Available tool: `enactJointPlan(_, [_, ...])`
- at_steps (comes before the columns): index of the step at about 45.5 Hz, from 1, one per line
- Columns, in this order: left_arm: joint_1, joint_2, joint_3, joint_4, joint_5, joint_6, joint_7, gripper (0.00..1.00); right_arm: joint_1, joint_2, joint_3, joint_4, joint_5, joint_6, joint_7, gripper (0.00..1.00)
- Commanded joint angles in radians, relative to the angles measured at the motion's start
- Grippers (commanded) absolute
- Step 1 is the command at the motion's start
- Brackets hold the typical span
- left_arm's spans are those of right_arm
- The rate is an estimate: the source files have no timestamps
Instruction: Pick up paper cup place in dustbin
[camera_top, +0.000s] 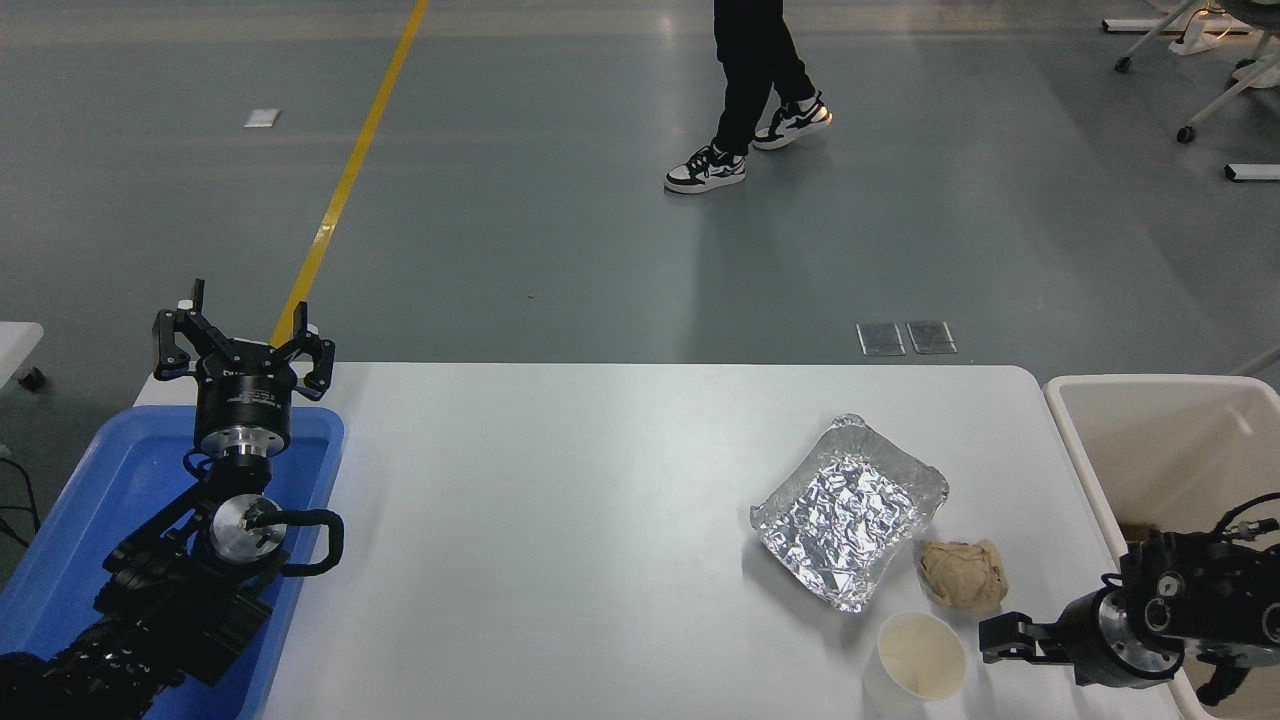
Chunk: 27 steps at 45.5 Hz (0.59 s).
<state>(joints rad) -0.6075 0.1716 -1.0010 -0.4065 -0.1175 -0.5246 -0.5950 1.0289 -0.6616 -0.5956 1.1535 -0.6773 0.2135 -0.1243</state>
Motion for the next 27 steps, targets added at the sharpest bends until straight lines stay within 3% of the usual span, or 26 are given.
enactJointPlan(1, [0.000,0.000,-0.001,0.000,0.001,0.000,0.000,0.99,0.059,-0.003,-0.004,0.003,0.005,0.014,-0.002,1.00])
enactJointPlan(11, [0.000,0.000,0.001,0.000,0.001,0.000,0.000,0.99,0.253,-0.102,-0.070,0.106,0.039,0.086,0.000,1.00])
enactJointPlan(19, [0.000,0.000,-0.001,0.000,0.001,0.000,0.000,0.99,0.555,-0.182,-0.275,0.230,0.125,0.115,0.002,1.00])
enactJointPlan(27, [0.000,0.000,-0.001,0.000,0.001,0.000,0.000,0.99,0.881,-0.159,-0.493,0.331,0.174,0.130,0.000,1.00])
